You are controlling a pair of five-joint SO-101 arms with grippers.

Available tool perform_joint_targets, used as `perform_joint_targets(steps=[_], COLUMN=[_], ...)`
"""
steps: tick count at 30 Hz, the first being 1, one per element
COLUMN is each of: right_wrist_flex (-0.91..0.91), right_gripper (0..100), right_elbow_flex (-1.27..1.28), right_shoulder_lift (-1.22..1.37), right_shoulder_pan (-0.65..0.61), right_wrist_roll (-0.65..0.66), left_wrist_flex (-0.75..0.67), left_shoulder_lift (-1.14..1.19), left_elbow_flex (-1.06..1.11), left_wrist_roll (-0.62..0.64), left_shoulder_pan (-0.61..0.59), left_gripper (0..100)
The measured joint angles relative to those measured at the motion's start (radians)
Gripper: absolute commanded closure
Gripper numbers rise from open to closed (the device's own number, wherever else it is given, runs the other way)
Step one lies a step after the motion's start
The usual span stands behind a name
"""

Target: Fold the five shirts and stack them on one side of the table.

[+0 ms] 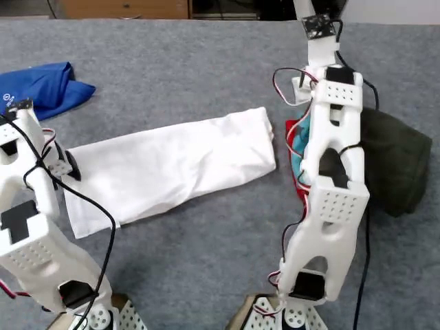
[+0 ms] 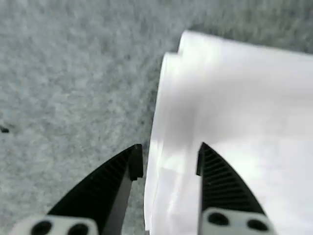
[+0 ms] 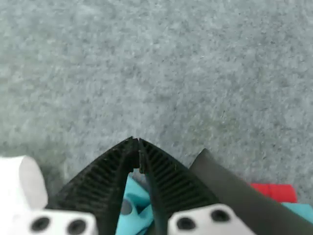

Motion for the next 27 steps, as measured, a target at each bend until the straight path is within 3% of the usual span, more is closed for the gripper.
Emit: perform_joint_targets(steps=[27], right_wrist_flex=[-0.043], right_gripper=[99.4], right_elbow_flex=[0.000], right_shoulder_lift=[0.038], right_shoulder_pan=[0.000], right_wrist_roll=[0.000], left_wrist_flex=[0.074], left_shoulder_lift=[0.187], left_elbow_flex=[-0.063], left_wrist_roll=[0.052], left_shoulder_pan=[0.015], left_gripper=[85])
